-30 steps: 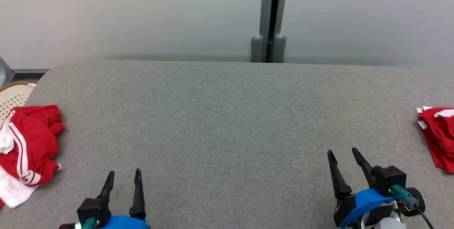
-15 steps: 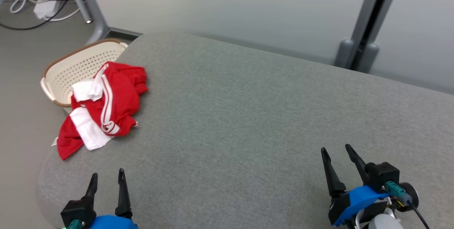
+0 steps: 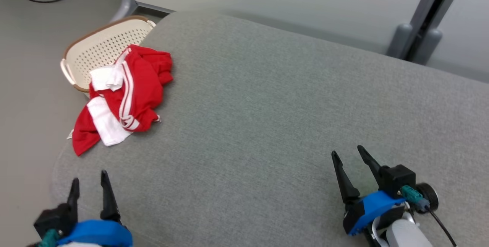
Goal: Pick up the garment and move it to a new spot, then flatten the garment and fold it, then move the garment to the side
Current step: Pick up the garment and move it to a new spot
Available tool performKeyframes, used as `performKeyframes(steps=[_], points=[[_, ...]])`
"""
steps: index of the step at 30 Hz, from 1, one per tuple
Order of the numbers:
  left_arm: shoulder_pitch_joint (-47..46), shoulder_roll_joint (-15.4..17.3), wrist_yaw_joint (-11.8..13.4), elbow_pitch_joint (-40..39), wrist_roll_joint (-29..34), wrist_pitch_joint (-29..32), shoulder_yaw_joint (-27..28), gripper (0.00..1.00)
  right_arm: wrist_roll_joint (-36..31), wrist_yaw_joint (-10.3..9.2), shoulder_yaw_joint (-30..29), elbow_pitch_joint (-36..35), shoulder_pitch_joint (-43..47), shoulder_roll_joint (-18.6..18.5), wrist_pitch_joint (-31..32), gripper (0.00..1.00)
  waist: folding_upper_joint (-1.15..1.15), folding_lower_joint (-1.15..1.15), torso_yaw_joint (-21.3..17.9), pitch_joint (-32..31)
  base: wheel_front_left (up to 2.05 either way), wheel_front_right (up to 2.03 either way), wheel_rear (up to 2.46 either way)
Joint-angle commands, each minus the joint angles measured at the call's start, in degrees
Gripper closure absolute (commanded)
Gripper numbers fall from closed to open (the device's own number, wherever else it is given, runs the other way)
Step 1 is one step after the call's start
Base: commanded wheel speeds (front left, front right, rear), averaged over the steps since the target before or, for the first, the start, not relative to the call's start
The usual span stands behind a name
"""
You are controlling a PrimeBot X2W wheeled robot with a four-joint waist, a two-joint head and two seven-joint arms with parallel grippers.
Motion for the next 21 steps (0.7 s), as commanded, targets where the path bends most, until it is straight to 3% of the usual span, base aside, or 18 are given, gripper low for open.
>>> performKeyframes(steps=[1, 7, 15, 21], points=[[-1.5, -0.1, -0.4, 0.4, -0.3, 0.0, 0.8, 0.00, -0.7, 0.00, 0.1, -0.6, -1.1, -0.2, -0.2, 0.00, 0.00, 0.00, -0.3, 0.5, 0.00, 0.00, 0.00], [-10.3, 2.8, -2.3, 4.4, -0.7, 0.0, 5.0, 0.00, -2.5, 0.00, 0.2, -2.5, -4.0, -0.2, -0.2, 0.00, 0.00, 0.00, -3.1, 5.8, 0.00, 0.00, 0.00], [-23.3, 8.2, -3.4, 14.6, -3.5, 0.0, 5.4, 0.00, -2.1, 0.00, 1.5, -6.1, -7.7, -0.2, -0.2, 0.00, 0.00, 0.00, -6.7, 13.7, 0.00, 0.00, 0.00], [-31.2, 12.2, -3.4, 24.9, -9.4, 0.2, -0.1, 0.00, -2.9, -0.04, -0.2, -6.0, -7.6, -0.5, 0.0, 0.00, 0.00, 0.00, -8.4, 17.6, 0.00, 0.00, 0.00]])
